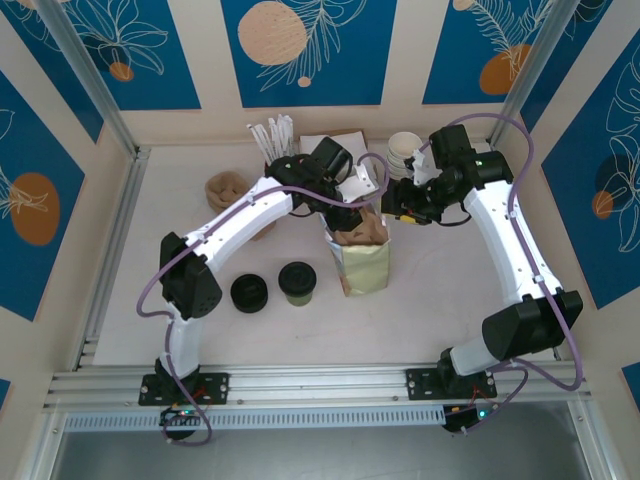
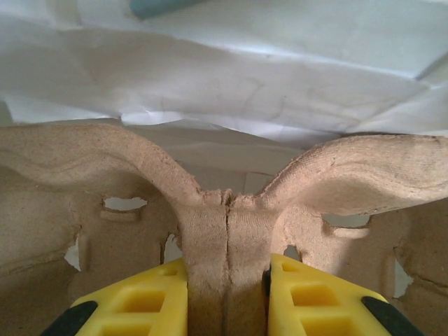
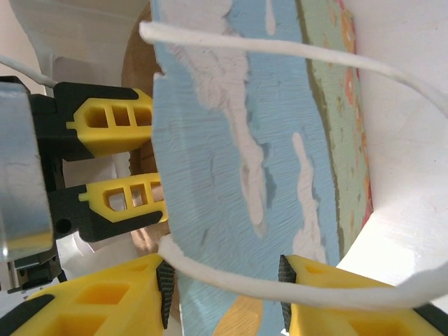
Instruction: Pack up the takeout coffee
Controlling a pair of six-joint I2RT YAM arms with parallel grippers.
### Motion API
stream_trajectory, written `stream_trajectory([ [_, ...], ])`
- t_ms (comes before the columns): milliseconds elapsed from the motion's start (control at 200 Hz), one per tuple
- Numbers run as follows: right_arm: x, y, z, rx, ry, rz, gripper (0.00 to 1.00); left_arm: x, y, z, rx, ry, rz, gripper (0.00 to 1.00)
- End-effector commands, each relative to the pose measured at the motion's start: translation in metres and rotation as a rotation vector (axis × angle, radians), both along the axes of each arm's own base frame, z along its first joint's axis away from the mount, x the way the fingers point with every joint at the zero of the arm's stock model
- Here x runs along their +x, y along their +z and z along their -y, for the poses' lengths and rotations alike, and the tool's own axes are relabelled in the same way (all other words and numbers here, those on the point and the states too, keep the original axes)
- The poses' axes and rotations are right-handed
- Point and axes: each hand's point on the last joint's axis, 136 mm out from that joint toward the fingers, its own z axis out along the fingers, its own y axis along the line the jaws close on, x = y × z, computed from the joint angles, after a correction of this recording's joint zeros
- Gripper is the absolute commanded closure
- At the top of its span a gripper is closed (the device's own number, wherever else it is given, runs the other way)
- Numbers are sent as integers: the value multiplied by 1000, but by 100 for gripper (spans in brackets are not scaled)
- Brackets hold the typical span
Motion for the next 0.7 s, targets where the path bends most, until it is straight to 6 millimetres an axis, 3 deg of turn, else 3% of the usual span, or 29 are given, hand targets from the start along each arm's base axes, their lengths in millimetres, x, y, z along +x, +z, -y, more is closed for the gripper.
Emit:
stream_trajectory([
  [0,0,-2,-1,-18,23,-4,54,-10,-23,3,48,-43,-40,75],
  [455,3,-12,-16,-6,70,-26,55,-8,-33,18,27,-64,-50,75],
  [695,3,-16,-11,-40,71,-28,70,-4,-41,20,35,-62,-50,75],
])
